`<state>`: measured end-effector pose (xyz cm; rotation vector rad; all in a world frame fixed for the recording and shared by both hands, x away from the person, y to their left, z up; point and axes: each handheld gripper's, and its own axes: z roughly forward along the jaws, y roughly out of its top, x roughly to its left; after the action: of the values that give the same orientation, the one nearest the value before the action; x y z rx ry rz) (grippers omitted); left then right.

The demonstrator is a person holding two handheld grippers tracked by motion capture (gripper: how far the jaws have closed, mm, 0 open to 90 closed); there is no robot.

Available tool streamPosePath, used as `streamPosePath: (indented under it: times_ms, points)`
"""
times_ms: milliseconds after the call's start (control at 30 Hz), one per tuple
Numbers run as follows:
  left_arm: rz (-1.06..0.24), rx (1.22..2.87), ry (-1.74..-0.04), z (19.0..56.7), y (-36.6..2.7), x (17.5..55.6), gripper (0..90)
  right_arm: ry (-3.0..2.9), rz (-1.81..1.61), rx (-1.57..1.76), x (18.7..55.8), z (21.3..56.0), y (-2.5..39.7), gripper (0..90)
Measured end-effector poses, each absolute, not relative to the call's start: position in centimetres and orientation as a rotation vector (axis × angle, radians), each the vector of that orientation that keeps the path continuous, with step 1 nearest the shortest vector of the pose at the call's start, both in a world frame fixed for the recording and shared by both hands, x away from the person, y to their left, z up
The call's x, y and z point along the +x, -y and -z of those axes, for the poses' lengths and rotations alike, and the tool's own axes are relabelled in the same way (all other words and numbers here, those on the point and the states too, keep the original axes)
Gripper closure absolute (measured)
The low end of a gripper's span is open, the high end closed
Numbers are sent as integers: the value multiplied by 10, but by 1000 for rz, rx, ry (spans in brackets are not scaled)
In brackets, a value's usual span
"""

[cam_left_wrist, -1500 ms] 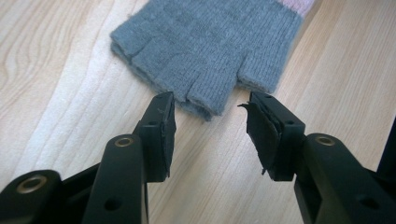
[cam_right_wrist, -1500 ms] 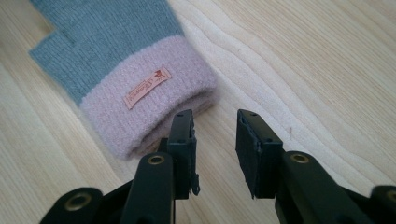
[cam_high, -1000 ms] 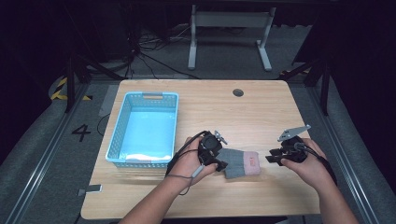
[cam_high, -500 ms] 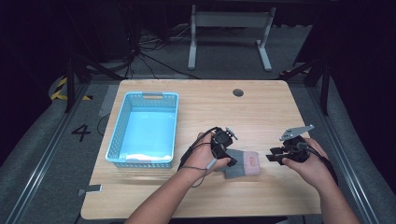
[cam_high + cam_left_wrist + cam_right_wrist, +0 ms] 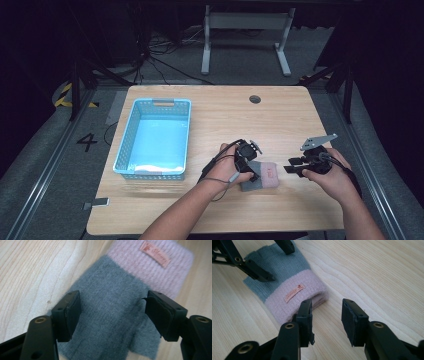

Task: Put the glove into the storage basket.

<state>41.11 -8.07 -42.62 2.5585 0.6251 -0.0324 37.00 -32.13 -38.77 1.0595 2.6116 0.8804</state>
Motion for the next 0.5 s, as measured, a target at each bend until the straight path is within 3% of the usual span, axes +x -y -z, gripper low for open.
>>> streamPosePath:
  times_ms: [500]
  points:
    - [-52, 2649, -596, 434, 93, 406, 226, -2606, -914, 1061, 369, 386, 320, 598]
